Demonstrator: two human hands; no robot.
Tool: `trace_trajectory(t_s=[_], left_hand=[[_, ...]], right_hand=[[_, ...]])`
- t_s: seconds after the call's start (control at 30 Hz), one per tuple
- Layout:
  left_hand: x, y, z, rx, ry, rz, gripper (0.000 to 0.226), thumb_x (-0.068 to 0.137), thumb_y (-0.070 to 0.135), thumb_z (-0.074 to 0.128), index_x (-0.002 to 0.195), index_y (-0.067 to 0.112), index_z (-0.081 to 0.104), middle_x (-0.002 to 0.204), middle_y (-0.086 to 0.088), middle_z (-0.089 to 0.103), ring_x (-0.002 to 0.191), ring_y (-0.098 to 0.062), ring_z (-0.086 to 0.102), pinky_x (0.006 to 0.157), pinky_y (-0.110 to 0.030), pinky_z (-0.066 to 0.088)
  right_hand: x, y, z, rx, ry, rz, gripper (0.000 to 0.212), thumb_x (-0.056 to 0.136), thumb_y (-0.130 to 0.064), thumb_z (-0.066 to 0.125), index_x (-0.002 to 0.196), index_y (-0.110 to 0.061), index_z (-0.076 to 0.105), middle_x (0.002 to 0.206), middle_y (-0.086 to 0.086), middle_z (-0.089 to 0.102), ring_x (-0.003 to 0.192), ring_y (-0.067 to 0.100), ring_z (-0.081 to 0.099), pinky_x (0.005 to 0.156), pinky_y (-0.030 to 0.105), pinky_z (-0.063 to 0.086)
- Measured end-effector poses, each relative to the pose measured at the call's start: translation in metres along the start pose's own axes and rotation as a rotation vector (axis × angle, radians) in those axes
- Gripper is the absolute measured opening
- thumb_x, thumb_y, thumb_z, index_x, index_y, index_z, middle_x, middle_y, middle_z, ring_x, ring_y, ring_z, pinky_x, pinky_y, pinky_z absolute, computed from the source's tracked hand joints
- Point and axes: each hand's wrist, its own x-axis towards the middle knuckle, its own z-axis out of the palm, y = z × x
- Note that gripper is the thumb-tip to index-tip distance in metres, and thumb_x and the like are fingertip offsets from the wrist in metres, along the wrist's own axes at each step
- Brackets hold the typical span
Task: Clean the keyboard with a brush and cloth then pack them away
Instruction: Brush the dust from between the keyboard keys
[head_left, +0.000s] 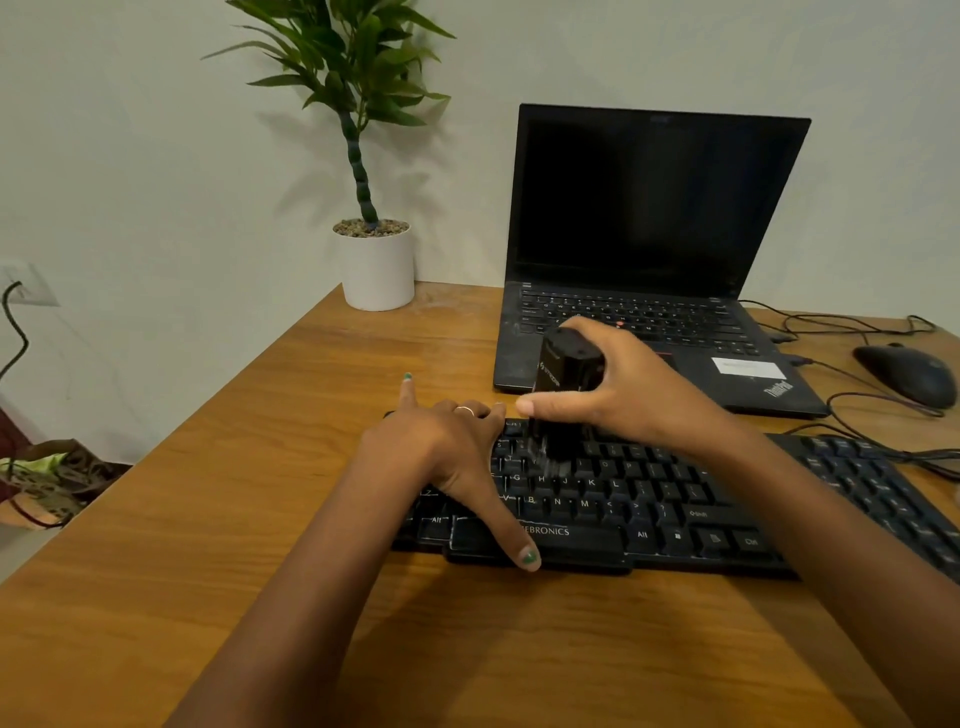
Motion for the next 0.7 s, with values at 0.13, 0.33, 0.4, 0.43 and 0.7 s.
trace_trajectory(t_s=[0.13,0.33,0.4,0.43,0.7], left_hand=[[-0.001,0.000,0.000,0.001,0.002,0.010,0.131,0.060,0.077,0.068,0.154,0.025,-0.006,0.163,0.000,-0.003,0.149,-0.023,-0.006,0.107,-0.062,-0.025],[0.001,0.000,0.001,0.013,0.013,0.010,0.136,0.057,0.080,0.067,0.154,0.023,-0.012,0.163,0.001,-0.003,0.149,-0.023,-0.004,0.105,-0.061,-0.025],[0.002,-0.001,0.001,0.002,0.013,0.010,0.136,0.058,0.079,0.068,0.154,0.024,-0.012,0.163,0.001,-0.003,0.149,-0.023,-0.005,0.105,-0.061,-0.026],[0.002,-0.002,0.001,-0.001,0.011,0.009,0.136,0.058,0.079,0.068,0.154,0.025,-0.012,0.163,0.000,-0.004,0.149,-0.023,-0.007,0.105,-0.061,-0.026],[0.001,0.000,0.002,0.010,0.026,0.009,0.136,0.058,0.079,0.068,0.153,0.024,-0.012,0.163,0.000,-0.002,0.149,-0.022,-0.005,0.105,-0.061,-0.026]], right_hand=[[-0.003,-0.009,0.000,0.130,-0.126,0.002,0.055,0.059,-0.046,0.081,0.104,-0.021,0.060,0.094,-0.010,0.067,0.087,0.002,0.064,0.073,0.019,0.051],[-0.001,-0.007,0.004,-0.117,0.212,0.033,0.063,0.063,-0.046,0.080,0.114,-0.025,0.051,0.092,-0.019,0.057,0.090,0.004,0.055,0.072,0.019,0.044],[-0.004,-0.012,-0.002,-0.003,0.014,0.038,0.057,0.059,-0.047,0.080,0.106,-0.026,0.055,0.089,-0.017,0.060,0.087,0.001,0.059,0.069,0.016,0.045],[-0.007,-0.017,-0.006,0.065,-0.124,0.043,0.052,0.059,-0.044,0.080,0.101,-0.022,0.057,0.087,-0.015,0.062,0.082,-0.001,0.061,0.066,0.015,0.047],[-0.007,-0.014,-0.007,-0.091,0.077,0.097,0.054,0.066,-0.038,0.081,0.111,-0.026,0.054,0.103,-0.011,0.061,0.095,0.009,0.059,0.081,0.029,0.049]])
